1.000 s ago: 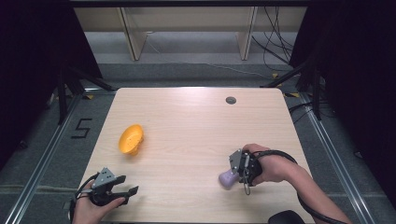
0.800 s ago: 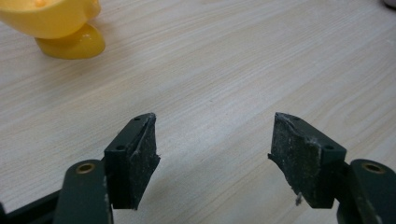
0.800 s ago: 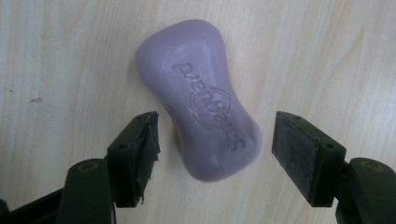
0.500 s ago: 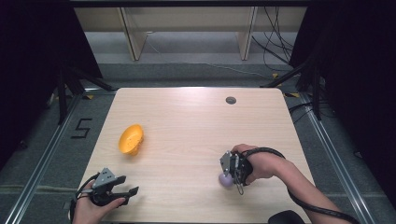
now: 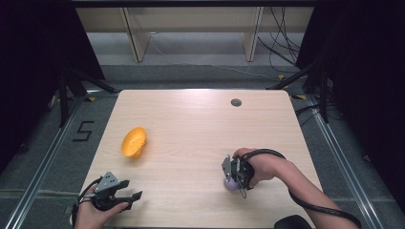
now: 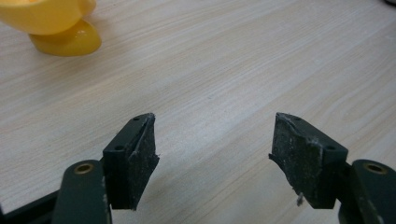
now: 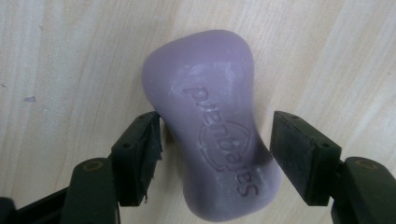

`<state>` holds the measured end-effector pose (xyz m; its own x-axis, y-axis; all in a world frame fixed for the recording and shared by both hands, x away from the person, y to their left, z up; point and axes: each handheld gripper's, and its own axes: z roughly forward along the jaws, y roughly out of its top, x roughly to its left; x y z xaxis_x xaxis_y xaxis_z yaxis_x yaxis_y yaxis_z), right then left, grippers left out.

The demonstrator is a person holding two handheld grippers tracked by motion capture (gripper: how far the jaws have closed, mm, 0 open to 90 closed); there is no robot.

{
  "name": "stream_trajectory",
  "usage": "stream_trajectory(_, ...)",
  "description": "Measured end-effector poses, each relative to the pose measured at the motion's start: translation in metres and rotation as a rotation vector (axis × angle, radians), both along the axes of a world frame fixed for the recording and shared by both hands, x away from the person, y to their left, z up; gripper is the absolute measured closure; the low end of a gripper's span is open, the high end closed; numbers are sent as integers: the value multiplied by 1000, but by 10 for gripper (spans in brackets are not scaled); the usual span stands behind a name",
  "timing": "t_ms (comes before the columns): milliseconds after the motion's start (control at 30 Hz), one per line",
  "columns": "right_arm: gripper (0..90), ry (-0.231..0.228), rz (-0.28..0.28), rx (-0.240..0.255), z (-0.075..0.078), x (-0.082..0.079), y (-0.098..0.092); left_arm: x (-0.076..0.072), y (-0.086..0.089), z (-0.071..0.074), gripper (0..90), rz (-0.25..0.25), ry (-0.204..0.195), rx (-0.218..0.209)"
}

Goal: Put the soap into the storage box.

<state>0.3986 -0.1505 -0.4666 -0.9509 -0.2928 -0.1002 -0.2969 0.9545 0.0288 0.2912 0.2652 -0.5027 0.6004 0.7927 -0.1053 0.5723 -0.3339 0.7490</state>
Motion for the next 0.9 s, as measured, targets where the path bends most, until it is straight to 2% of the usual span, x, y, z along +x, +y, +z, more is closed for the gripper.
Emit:
stream_trajectory(33,353,0,0,0,0,0,0,0,0,0,300,-1,1,-1)
stream_trajectory(67,358,6,-33,-4,-1,-2,-1,0,0,-1,300,4,-5,-2)
stream_trajectory(133,378,13,-29,-14,-1,-2,0,0,-1,-1,300,3,-6,-5)
stream_trajectory(167,412,20,4,-12,-2,1,2,0,-1,-1,300,7,4,-12)
stream_trajectory(200,412,20,4,-12,-2,1,2,0,-1,-1,300,7,4,-12)
stream_trajectory(233,427,27,38,-12,-2,2,3,0,-2,-1,300,10,1,-14)
stream_trajectory(267,460,25,22,-17,-2,1,3,0,-1,-1,300,3,5,-8)
stream_trajectory(333,468,30,19,-23,-3,1,3,0,-1,-1,300,4,10,-8)
stream_trajectory(367,487,44,-31,-29,-3,-1,2,0,-2,-2,300,11,-10,-26)
stream_trajectory(433,488,40,-35,-29,-3,-1,2,0,-2,-2,300,10,-10,-26)
stream_trajectory(467,490,49,-56,-18,-4,0,2,0,-1,-1,300,1,4,-12)
stream_trajectory(533,492,49,-122,-14,-3,-2,0,0,-1,-2,300,6,14,-17)
stream_trajectory(567,492,54,-134,12,-4,-3,0,0,-1,-2,300,13,14,-8)
stream_trajectory(600,492,54,-134,12,-4,-3,0,0,-1,-2,300,13,13,-3)
stream_trajectory(633,493,46,-185,23,-4,-3,-3,0,0,-1,300,4,3,3)
stream_trajectory(667,494,30,-137,44,-5,1,-3,0,0,-1,300,4,3,3)
stream_trajectory(700,494,30,-137,44,-5,1,-3,0,-1,-2,300,11,17,-13)
stream_trajectory(733,494,30,-253,66,-5,-4,-8,0,-2,-2,300,15,15,-7)
stream_trajectory(767,494,30,-253,66,-5,-4,-8,0,-1,-2,300,15,16,-1)
stream_trajectory(800,495,36,-214,99,-7,-1,-9,0,-1,-2,300,9,17,-9)
stream_trajectory(833,495,23,-263,125,-7,-3,-13,0,-1,-1,300,-3,9,-1)
stream_trajectory(867,495,24,-270,141,-7,-3,-15,0,-1,-1,300,-3,9,-1)
stream_trajectory(900,495,16,-278,162,-7,-4,-17,0,-3,-3,300,12,-5,-29)
